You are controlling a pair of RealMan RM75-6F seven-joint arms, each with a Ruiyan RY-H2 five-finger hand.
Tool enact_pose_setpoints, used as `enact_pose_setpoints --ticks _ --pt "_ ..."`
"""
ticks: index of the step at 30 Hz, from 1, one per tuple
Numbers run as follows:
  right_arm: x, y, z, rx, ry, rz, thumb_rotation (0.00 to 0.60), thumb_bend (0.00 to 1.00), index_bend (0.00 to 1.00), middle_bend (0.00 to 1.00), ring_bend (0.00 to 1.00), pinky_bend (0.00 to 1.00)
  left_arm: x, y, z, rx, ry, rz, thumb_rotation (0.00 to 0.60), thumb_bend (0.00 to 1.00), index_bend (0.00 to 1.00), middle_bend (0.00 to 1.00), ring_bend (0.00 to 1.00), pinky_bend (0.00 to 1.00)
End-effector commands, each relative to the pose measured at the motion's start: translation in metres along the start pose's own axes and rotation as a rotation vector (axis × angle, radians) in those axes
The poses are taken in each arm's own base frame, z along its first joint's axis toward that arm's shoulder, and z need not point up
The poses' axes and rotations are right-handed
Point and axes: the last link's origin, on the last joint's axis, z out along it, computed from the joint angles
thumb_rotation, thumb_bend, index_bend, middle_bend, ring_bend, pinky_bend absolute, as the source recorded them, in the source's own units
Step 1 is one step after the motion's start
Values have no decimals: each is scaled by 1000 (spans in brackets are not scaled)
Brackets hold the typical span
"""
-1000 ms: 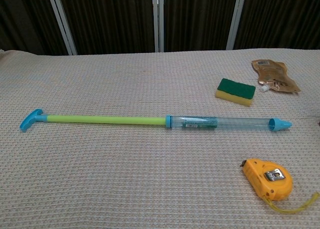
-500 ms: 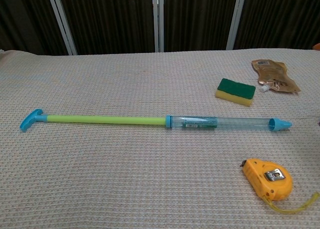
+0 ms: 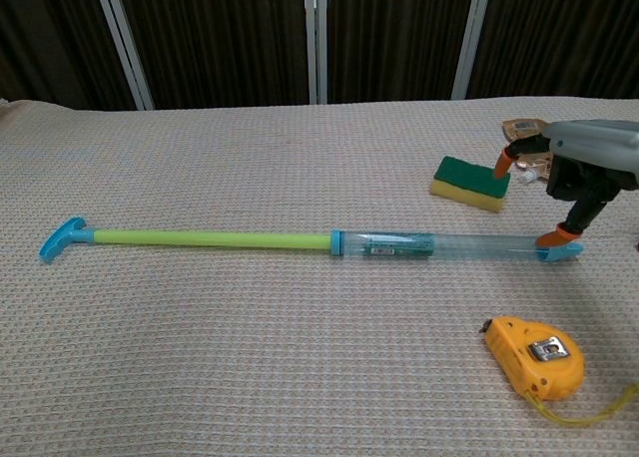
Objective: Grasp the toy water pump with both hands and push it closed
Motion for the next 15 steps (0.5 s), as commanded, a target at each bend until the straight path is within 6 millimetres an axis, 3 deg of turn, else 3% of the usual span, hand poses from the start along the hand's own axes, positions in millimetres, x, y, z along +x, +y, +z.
enact_pose_setpoints --ticks 1,6,15 --pt "-10 -9 17 -37 -23 -3 600 0 371 1000 1000 1000 -1 0 1 1 -4 4 600 0 0 0 0 0" --pt "-19 -14 26 -65 -26 -31 600 55 436 1000 1000 1000 -2 1 1 3 -7 7 600 0 0 0 0 0" --pt "-33 -20 26 -86 -50 -40 600 105 452 1000 1000 1000 -3 0 2 4 -10 11 600 0 0 0 0 0"
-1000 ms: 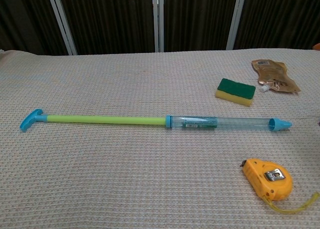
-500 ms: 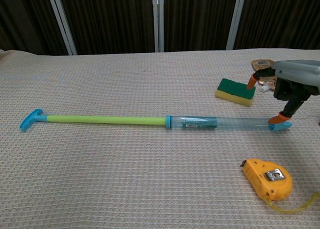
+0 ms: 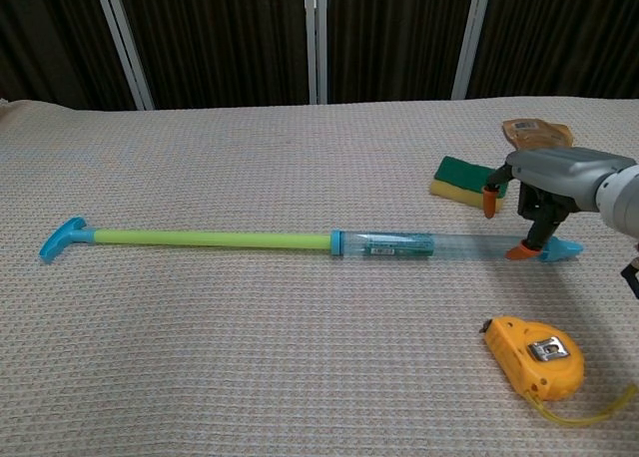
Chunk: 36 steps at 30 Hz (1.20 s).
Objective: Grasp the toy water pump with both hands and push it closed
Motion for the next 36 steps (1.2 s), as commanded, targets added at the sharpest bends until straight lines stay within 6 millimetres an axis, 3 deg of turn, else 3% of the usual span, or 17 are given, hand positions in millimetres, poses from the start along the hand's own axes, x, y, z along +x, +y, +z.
enact_pose_setpoints --ticks 1,26,36 --pt "-6 -2 -1 -6 -12 5 600 114 453 1000 1000 1000 0 0 0 0 0 -1 600 0 0 0 0 0" --pt "-27 -4 7 -41 -29 15 600 218 489 1000 1000 1000 -2 -1 1 6 -7 3 600 0 0 0 0 0" --pt "-25 -6 6 -31 -22 16 600 326 568 1000 1000 1000 -4 -2 6 15 -14 8 600 0 0 0 0 0"
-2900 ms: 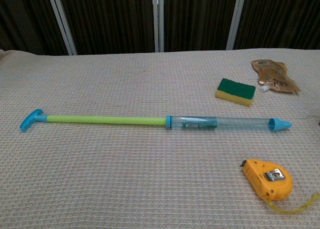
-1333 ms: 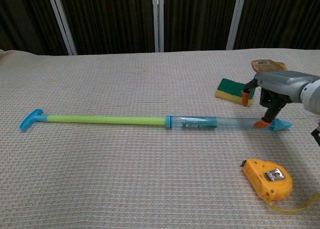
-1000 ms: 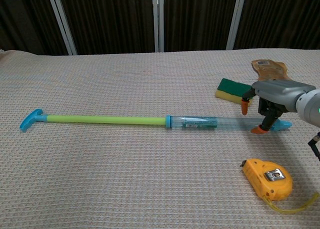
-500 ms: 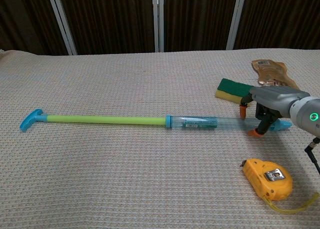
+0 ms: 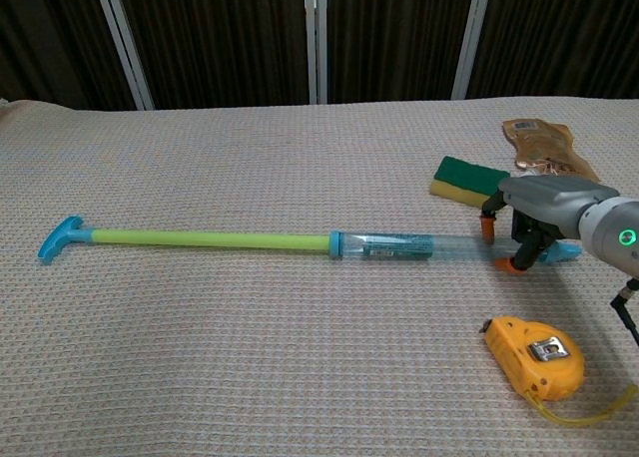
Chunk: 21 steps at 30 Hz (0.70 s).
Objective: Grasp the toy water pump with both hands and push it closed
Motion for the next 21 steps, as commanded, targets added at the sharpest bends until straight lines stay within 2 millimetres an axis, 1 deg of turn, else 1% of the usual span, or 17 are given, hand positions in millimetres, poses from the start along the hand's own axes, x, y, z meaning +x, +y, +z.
enact_pose_setpoints --ticks 1,3,4,6,7,8,9,10,11,12,14,17,19,21 --pt "1 0 -1 1 1 2 600 333 574 1000 1000 1000 0 -1 6 9 2 3 600 0 0 0 0 0" --pt "1 0 -1 -1 2 0 600 349 584 1000 1000 1000 2 0 13 11 17 3 600 0 0 7 4 0" --pt "2 0 -2 -1 1 -1 600 360 589 1000 1000 1000 2 1 19 6 30 6 600 0 0 52 39 15" --pt "2 0 -2 -3 1 0 600 373 596 1000 1000 1000 2 3 28 -8 34 11 600 0 0 197 180 110" --pt "3 0 -2 -4 1 0 600 376 598 1000 1000 1000 2 6 33 -21 34 14 600 0 0 305 296 220" --pt "3 0 -3 -5 1 0 600 378 599 1000 1000 1000 1 9 40 -40 26 19 600 0 0 402 400 352" --pt "4 -1 -3 -6 2 -1 600 380 600 1000 1000 1000 0 13 46 -63 21 27 600 0 0 461 460 441" --pt "4 -1 -4 -7 4 -2 600 382 600 1000 1000 1000 -3 17 55 -85 11 35 600 0 4 535 535 563" --pt "4 -2 -4 -8 4 -3 600 384 601 1000 1000 1000 -4 19 60 -98 3 39 600 4 19 595 596 664" --pt "5 -2 -4 -9 4 -3 600 385 601 1000 1000 1000 -6 21 64 -109 -4 40 600 11 38 627 630 717" --pt "5 -3 -5 -10 4 -7 600 387 602 1000 1000 1000 -12 28 77 -141 -20 46 600 56 130 702 705 832" --pt "6 -4 -5 -9 7 -18 600 389 602 1000 1000 1000 -20 34 91 -168 -41 60 600 125 220 753 753 936" --pt "7 -4 -6 -9 11 -26 600 389 602 1000 1000 1000 -28 37 100 -176 -61 72 600 150 249 774 770 979" --pt "8 -5 -6 -10 13 -29 600 389 602 1000 1000 1000 -36 40 107 -178 -87 74 600 171 274 790 784 996"
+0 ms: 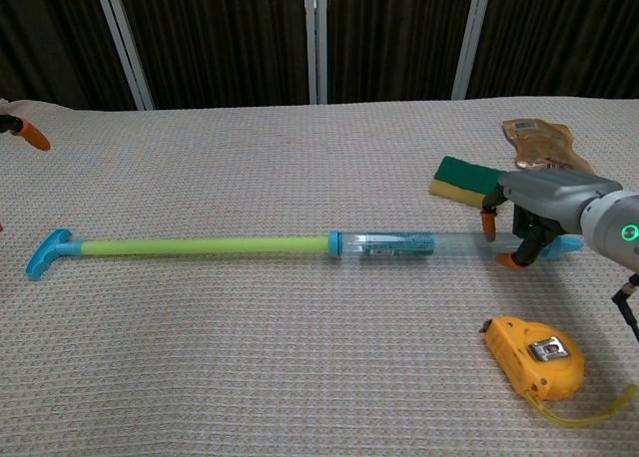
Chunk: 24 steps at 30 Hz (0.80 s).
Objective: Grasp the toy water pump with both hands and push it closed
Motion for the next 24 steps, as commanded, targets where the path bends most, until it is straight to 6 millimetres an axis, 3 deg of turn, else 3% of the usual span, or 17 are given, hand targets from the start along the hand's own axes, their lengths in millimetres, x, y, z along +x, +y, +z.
enact_pose_setpoints --ticks 1,9,16,24 --pt "2 -1 0 -1 3 -4 600 389 603 1000 1000 1000 -14 9 19 -20 -45 -7 600 182 292 797 790 1000" --pt "3 -2 0 -6 2 -12 600 388 605 1000 1000 1000 -35 17 30 -17 -112 -30 600 233 358 803 796 1000" --pt "0 -4 0 -7 -8 -13 600 389 607 1000 1000 1000 -49 12 38 16 -146 -33 600 300 390 803 796 1000" --pt "-2 -7 0 -1 -8 -16 600 388 609 1000 1000 1000 -60 13 39 19 -155 -49 600 302 405 803 796 1000"
